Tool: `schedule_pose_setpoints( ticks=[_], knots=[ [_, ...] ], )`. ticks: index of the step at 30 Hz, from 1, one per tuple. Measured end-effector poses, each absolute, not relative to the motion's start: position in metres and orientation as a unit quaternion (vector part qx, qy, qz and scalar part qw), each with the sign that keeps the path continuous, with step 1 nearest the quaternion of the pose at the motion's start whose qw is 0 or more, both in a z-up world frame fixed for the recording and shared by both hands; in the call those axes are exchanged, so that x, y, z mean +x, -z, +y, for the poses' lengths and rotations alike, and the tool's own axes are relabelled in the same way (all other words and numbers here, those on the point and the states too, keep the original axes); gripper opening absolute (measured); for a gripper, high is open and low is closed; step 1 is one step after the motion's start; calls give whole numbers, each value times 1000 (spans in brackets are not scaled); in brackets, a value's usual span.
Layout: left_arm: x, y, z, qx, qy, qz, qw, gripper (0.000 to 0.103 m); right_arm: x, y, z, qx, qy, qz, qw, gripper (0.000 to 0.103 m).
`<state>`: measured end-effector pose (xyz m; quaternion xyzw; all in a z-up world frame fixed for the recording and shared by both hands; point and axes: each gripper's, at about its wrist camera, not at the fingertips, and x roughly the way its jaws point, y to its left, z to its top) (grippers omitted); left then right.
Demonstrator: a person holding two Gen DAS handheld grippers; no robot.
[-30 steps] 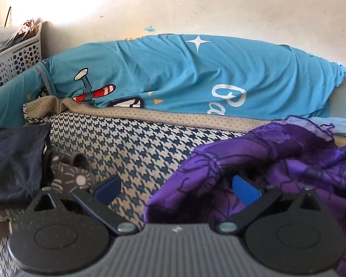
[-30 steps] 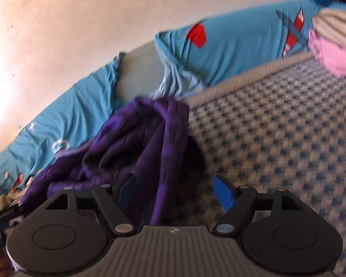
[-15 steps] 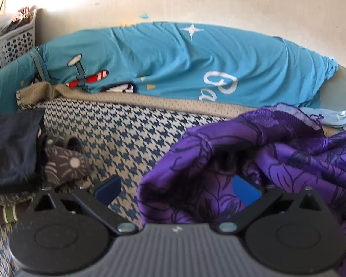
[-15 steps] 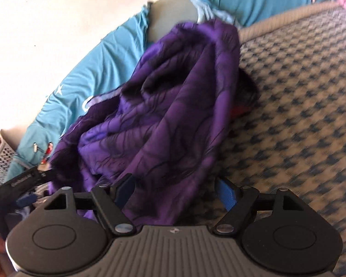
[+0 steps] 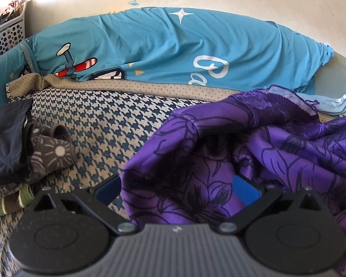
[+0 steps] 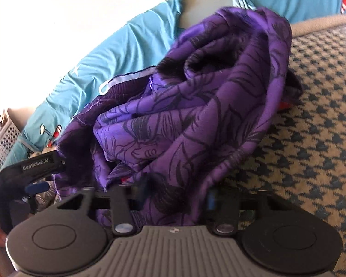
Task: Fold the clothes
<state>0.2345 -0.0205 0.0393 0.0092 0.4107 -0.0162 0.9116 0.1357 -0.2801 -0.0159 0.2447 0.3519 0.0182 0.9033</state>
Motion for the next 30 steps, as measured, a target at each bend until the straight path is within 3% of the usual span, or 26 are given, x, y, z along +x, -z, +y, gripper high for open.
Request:
schedule_pose_setpoints(
  ticks=[2, 5, 19, 30],
  knots=[
    [234, -38, -22, 12, 18, 411, 911, 103, 135, 12, -279, 227, -14, 343, 911, 17],
    [234, -37, -24, 15, 19, 414, 910, 103, 133, 2, -284, 207, -1, 329, 921, 11],
    [230, -25, -42, 34, 45, 422, 905, 103, 121, -45, -337, 59, 169, 219, 959, 10],
    [226, -14, -63, 53, 77, 432, 897, 103, 152, -53, -373, -20, 247, 197, 949, 10]
  ],
)
